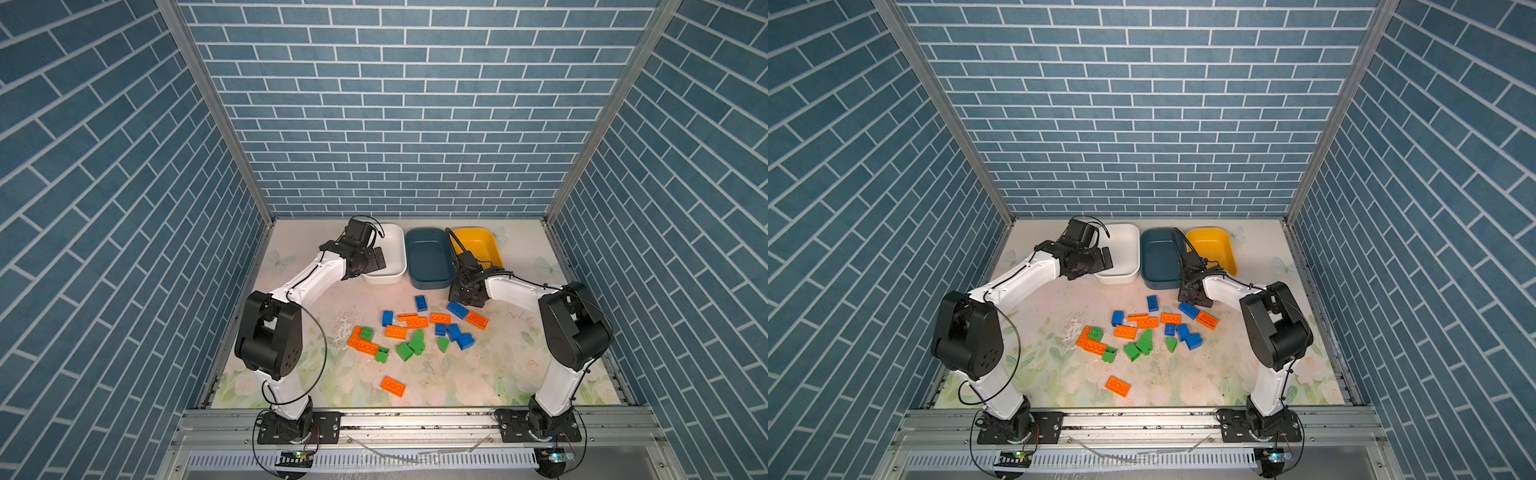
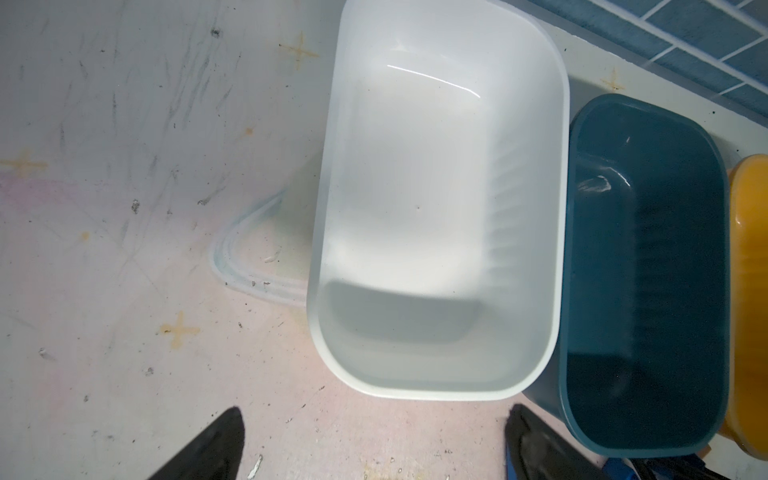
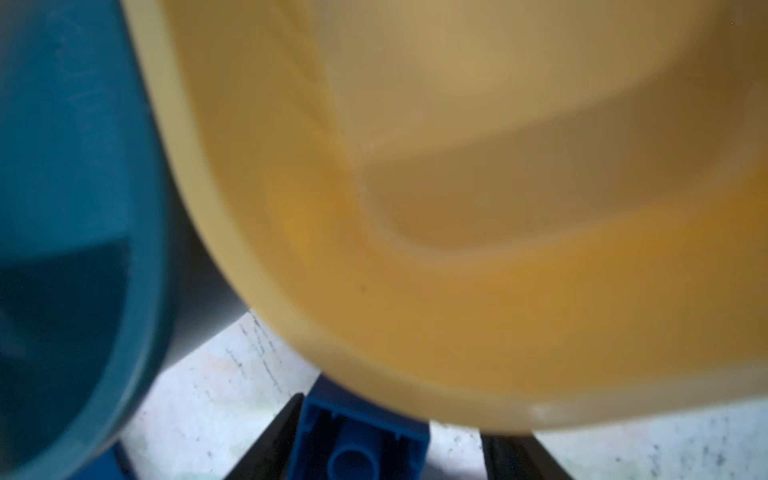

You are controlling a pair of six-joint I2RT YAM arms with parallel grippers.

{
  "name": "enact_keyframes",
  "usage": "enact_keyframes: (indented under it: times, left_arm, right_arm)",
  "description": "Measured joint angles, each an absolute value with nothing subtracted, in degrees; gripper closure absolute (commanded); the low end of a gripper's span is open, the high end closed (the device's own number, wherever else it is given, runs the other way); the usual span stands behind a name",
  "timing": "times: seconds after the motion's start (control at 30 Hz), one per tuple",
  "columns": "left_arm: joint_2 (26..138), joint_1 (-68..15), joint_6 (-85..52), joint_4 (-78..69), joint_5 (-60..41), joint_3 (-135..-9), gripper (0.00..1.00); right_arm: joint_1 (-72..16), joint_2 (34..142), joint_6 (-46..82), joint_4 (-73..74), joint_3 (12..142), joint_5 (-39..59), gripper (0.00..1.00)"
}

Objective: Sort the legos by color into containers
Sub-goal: 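Lower the right gripper onto a blue brick and grasp it, then carry the blue brick over the yellow tub and release it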

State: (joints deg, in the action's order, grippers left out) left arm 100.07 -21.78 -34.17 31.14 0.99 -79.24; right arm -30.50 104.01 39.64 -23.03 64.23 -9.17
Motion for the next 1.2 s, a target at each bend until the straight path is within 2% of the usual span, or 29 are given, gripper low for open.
enact_keyframes:
  times: [0.1, 0.27, 0.4, 0.5, 0.7, 0.9, 1.03, 1.2]
  left_arm:
    - [100.1, -21.8, -34.2, 31.1, 1.0, -79.2, 0.01]
    - [100.1, -22.0, -34.2, 31.1, 1.0, -79.2, 0.01]
    - [100.1, -22.0, -34.2, 31.2, 1.0, -79.2, 0.01]
    - [100.1, -22.1, -34.2, 31.2, 1.0, -79.2, 0.01]
    - [100.1, -22.4, -34.1, 31.2, 1.4, -79.3, 0.01]
    - [100.1, -25.1, -33.3, 31.2, 2.9, -79.7, 0.01]
    - [100.2, -26.6, -33.0, 31.2, 3.4, -80.0, 0.01]
    - [101.1, -26.9, -33.0, 31.5, 3.2, -80.2, 0.01]
  right_arm:
    - [-30.6, 104.9, 39.9, -23.0, 64.7, -10.1, 0.46]
    - [-31.2, 105.5, 40.2, -22.8, 65.1, -12.0, 0.59]
    - [-31.5, 105.3, 39.8, -22.6, 65.0, -12.7, 0.74]
    - [-31.5, 103.2, 38.9, -22.2, 63.8, -12.4, 0.81]
    - [-31.5, 92.6, 33.8, -21.2, 58.7, -10.1, 0.87]
    - [-30.3, 84.9, 24.8, -17.5, 58.2, -4.1, 0.87]
    - [-26.0, 87.5, 21.2, -17.2, 62.3, -1.5, 0.87]
    - [-19.6, 98.9, 20.4, -18.8, 74.3, -0.7, 0.86]
